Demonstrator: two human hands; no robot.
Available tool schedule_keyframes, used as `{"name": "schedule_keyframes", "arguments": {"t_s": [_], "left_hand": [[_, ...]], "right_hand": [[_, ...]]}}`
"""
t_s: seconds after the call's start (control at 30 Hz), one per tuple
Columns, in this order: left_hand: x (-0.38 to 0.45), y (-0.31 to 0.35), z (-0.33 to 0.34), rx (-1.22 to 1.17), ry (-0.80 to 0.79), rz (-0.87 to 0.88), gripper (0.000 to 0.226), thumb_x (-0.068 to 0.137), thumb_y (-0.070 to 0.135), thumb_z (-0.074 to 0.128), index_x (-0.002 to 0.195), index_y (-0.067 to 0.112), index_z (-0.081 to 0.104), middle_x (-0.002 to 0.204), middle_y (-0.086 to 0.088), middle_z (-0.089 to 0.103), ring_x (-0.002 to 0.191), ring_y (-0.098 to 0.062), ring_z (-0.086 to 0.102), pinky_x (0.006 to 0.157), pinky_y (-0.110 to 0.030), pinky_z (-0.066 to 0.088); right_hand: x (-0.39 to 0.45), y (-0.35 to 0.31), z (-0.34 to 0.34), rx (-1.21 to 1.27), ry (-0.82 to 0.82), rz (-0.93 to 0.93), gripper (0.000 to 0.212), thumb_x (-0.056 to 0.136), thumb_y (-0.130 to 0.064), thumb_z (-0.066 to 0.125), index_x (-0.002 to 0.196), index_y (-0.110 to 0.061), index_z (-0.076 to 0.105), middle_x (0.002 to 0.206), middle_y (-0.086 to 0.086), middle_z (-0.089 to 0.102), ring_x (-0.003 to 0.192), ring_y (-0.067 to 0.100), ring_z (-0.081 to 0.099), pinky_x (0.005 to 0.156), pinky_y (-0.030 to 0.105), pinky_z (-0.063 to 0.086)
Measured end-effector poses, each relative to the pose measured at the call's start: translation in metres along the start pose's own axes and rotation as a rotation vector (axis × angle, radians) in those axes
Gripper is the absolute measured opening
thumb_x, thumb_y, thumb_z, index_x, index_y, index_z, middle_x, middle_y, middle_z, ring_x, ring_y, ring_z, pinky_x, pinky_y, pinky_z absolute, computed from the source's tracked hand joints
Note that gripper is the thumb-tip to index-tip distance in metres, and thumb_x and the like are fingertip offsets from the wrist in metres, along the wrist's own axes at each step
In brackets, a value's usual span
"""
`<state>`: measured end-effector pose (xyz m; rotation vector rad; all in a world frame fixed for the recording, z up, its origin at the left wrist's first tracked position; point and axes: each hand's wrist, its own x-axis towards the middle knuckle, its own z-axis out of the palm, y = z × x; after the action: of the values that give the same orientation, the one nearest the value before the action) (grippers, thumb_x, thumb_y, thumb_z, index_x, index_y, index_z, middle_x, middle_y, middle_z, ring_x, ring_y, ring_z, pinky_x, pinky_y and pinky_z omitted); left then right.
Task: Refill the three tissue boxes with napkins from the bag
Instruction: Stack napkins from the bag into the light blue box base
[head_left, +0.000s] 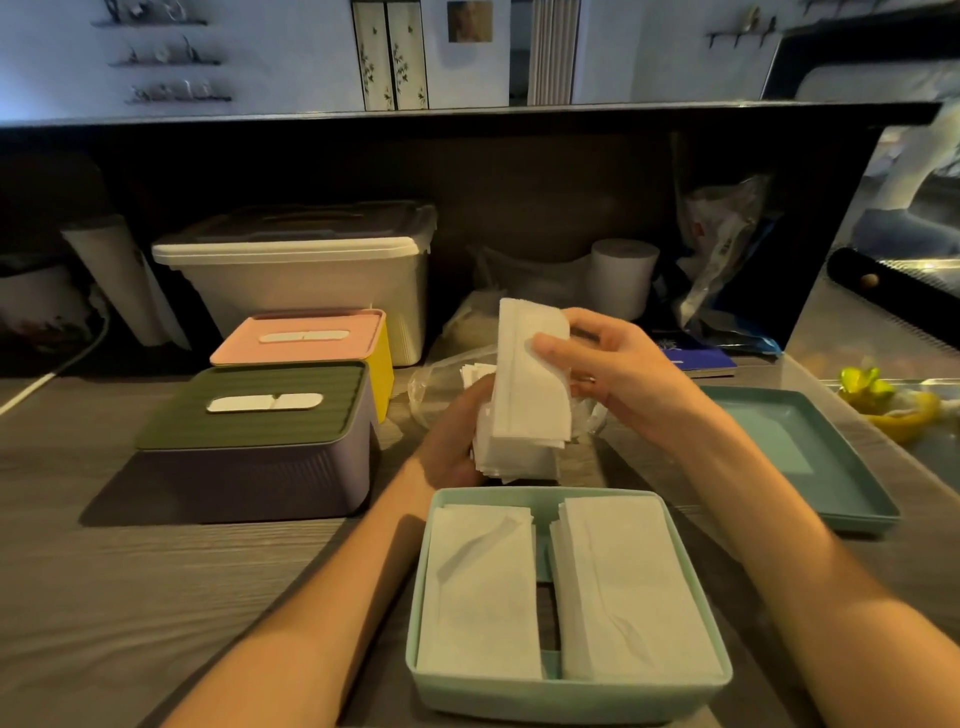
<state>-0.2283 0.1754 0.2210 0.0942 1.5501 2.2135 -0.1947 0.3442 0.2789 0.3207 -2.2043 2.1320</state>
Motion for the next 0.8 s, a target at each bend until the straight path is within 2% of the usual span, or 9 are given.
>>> {"name": "schedule_keyframes", "arguments": {"t_s": [0.07, 0.13, 0.2, 0.27, 0.33, 0.5, 0.6, 0.7, 0.8], "left_hand": [[0.0, 0.004, -0.001, -0.057, -0.085, -0.005, 0.047, 0.09, 0.057, 0.062, 0.11, 0.015, 0.064, 0.083, -0.008, 0.076, 0.071, -0.02, 0.075, 0.063, -0.033, 0.061], [-0.004, 0.008, 0.0, -0.055, -0.15, -0.019, 0.068, 0.09, 0.076, 0.04, 0.118, 0.019, 0.065, 0.095, -0.014, 0.076, 0.08, -0.027, 0.075, 0.069, -0.039, 0.062], [-0.003, 0.008, -0.001, -0.041, -0.18, -0.027, 0.082, 0.088, 0.082, 0.025, 0.122, 0.019, 0.063, 0.099, -0.016, 0.075, 0.085, -0.029, 0.075, 0.072, -0.04, 0.062], [-0.003, 0.008, 0.0, -0.006, -0.193, -0.029, 0.088, 0.079, 0.085, 0.026, 0.127, 0.018, 0.059, 0.103, -0.016, 0.073, 0.089, -0.028, 0.073, 0.075, -0.039, 0.061], [-0.002, 0.008, 0.0, 0.059, -0.232, -0.05, 0.089, 0.074, 0.084, 0.03, 0.129, 0.02, 0.058, 0.101, -0.014, 0.072, 0.089, -0.025, 0.072, 0.076, -0.036, 0.059], [-0.001, 0.009, -0.004, 0.312, -0.225, -0.101, 0.095, 0.065, 0.092, 0.049, 0.131, 0.024, 0.06, 0.11, -0.013, 0.075, 0.103, -0.027, 0.072, 0.093, -0.043, 0.055], [-0.009, 0.016, -0.006, 0.383, -0.13, -0.079, 0.079, 0.067, 0.068, 0.075, 0.127, 0.021, 0.056, 0.122, -0.008, 0.069, 0.113, -0.026, 0.064, 0.099, -0.044, 0.05], [-0.006, 0.02, -0.017, 0.436, -0.069, 0.161, 0.066, 0.076, 0.024, 0.086, 0.133, 0.016, 0.053, 0.125, -0.005, 0.065, 0.116, -0.023, 0.062, 0.093, -0.035, 0.056], [-0.002, 0.017, -0.027, 0.565, 0.072, 0.435, 0.05, 0.08, 0.013, 0.084, 0.123, 0.017, 0.06, 0.116, -0.002, 0.068, 0.107, -0.013, 0.066, 0.083, -0.026, 0.059]], "right_hand": [[0.001, 0.008, 0.005, -0.197, 0.053, 0.059, 0.037, 0.08, -0.036, 0.082, 0.11, -0.017, 0.07, 0.101, -0.003, 0.077, 0.095, 0.01, 0.074, 0.068, 0.02, 0.058], [0.003, 0.018, 0.009, -0.375, 0.169, 0.06, 0.039, 0.077, -0.04, 0.085, 0.105, -0.018, 0.069, 0.097, -0.005, 0.077, 0.088, 0.01, 0.075, 0.068, 0.023, 0.062], [0.004, 0.022, 0.012, -0.459, 0.251, 0.009, 0.042, 0.074, -0.044, 0.087, 0.101, -0.019, 0.067, 0.098, -0.005, 0.074, 0.087, 0.012, 0.073, 0.067, 0.027, 0.063], [0.004, 0.023, 0.014, -0.53, 0.267, -0.028, 0.045, 0.073, -0.047, 0.087, 0.102, -0.02, 0.066, 0.1, -0.007, 0.069, 0.085, 0.011, 0.07, 0.059, 0.021, 0.06], [0.004, 0.024, 0.013, -0.587, 0.243, -0.012, 0.052, 0.073, -0.048, 0.087, 0.112, -0.024, 0.063, 0.105, -0.01, 0.063, 0.084, 0.007, 0.065, 0.055, 0.015, 0.053], [0.004, 0.02, -0.006, -0.543, -0.061, 0.105, 0.054, 0.087, -0.047, 0.075, 0.137, -0.037, 0.057, 0.131, -0.007, 0.061, 0.115, 0.011, 0.06, 0.074, 0.02, 0.053], [0.003, 0.022, -0.014, -0.467, -0.046, 0.075, 0.042, 0.089, -0.039, 0.076, 0.13, -0.034, 0.066, 0.123, -0.011, 0.068, 0.113, 0.009, 0.063, 0.079, 0.022, 0.053], [0.001, 0.028, -0.022, -0.324, 0.029, 0.054, 0.033, 0.09, -0.036, 0.075, 0.123, -0.031, 0.07, 0.111, -0.012, 0.074, 0.105, 0.008, 0.069, 0.085, 0.028, 0.057], [-0.002, 0.041, -0.019, -0.228, 0.053, 0.009, 0.029, 0.093, -0.025, 0.073, 0.122, -0.024, 0.069, 0.11, -0.007, 0.076, 0.103, 0.009, 0.072, 0.085, 0.028, 0.06]]}}
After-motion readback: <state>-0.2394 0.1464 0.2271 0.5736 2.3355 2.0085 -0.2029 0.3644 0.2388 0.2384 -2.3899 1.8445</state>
